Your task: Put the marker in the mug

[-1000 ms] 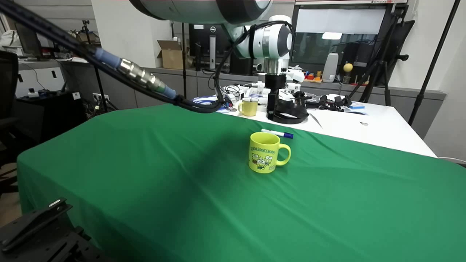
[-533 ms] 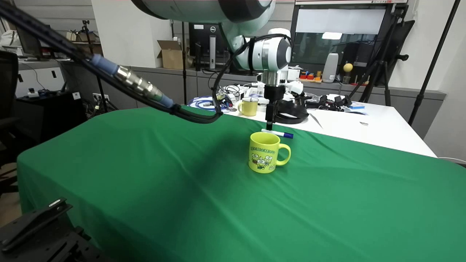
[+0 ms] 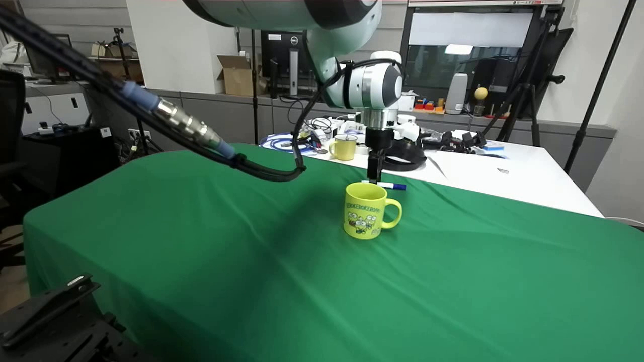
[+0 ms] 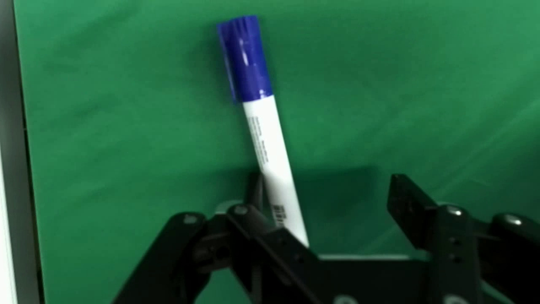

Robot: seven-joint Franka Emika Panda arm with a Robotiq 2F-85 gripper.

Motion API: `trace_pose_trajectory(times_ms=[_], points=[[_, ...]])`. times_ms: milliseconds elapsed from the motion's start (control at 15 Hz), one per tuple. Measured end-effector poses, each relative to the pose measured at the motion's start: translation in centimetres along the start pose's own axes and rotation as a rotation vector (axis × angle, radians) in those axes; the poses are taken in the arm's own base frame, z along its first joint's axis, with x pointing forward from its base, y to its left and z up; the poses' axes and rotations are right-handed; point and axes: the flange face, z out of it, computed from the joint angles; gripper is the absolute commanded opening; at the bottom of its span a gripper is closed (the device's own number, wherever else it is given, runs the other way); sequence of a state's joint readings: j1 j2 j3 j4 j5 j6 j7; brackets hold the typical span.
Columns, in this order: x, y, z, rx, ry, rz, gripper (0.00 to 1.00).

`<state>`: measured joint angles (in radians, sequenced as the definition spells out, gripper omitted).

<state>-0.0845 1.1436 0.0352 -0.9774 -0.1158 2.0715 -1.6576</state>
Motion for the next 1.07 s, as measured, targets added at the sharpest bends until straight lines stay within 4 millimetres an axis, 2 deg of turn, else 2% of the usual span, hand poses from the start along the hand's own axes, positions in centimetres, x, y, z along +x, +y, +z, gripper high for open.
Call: trace_pose_trajectory(times_ms=[467, 867, 933, 1000, 1067], points=[[-0.3, -0.2, -0.4, 0.002, -0.007, 0.002, 0.0], [-0.6, -0.3, -1.7, -0.003, -0.008, 0.009, 0.0], [-0.7, -0.4, -2.0, -0.004, -0.009, 0.012, 0.25], [-0.8, -0.4, -2.3, -0.003, -0.009, 0.015, 0.27], [-0.9, -0.4, -2.6, 0.001, -0.009, 0.017, 0.33]])
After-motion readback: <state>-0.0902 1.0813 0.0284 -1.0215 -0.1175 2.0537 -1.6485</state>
